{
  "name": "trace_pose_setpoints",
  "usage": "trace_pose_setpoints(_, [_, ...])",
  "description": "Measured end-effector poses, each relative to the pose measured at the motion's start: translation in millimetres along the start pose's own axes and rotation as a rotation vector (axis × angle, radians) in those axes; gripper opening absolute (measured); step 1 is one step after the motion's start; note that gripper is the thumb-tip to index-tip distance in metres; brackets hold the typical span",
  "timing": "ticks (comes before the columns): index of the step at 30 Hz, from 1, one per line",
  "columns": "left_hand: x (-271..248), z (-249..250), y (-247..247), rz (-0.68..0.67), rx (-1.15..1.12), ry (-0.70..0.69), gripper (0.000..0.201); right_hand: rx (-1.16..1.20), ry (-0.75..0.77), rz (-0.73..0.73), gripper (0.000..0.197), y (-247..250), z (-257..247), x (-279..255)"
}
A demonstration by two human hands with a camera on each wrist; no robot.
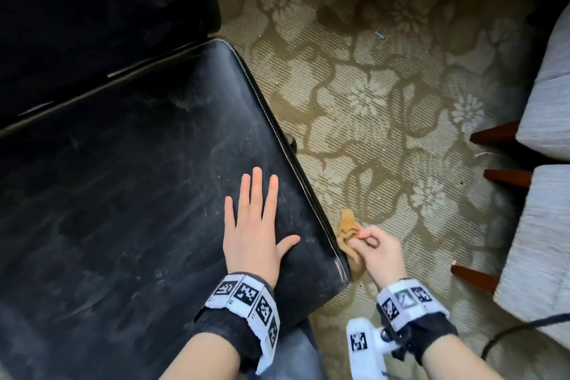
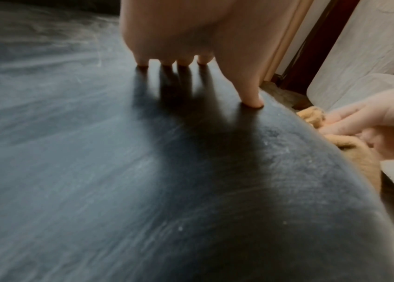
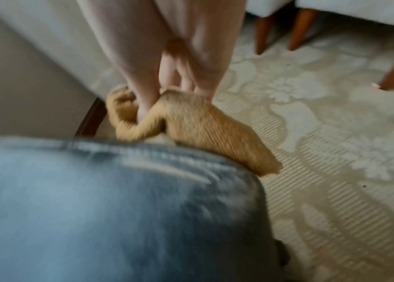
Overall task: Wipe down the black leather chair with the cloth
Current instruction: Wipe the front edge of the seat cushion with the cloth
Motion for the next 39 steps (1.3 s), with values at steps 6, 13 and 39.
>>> trace_pose_setpoints(6, [1,-3,-7,0.024,-0.008,-0.021,0.109,-0.016,0.026,-0.242,0.033,2,11,-31])
trace_pose_setpoints(13, [0,-4,-7,0.017,0.001,-0.015,0.108,-0.242,-0.034,0.011,0.042,4,53,-31])
trace_pose_setpoints(39, [32,-32,20,0.022,-0.111,-0.08,0.106,-0.432,0.226,0.025,0.046,-31,-73,18])
Point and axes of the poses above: each hand's wrist, its own x-axis towards the middle knuckle, its own y-axis out of the back of the hand, z = x × y, the point moved 5 cm from there along x, towards the middle knuckle, and after that the axes turned 2 degrees about -y, right-handed, at the moved point
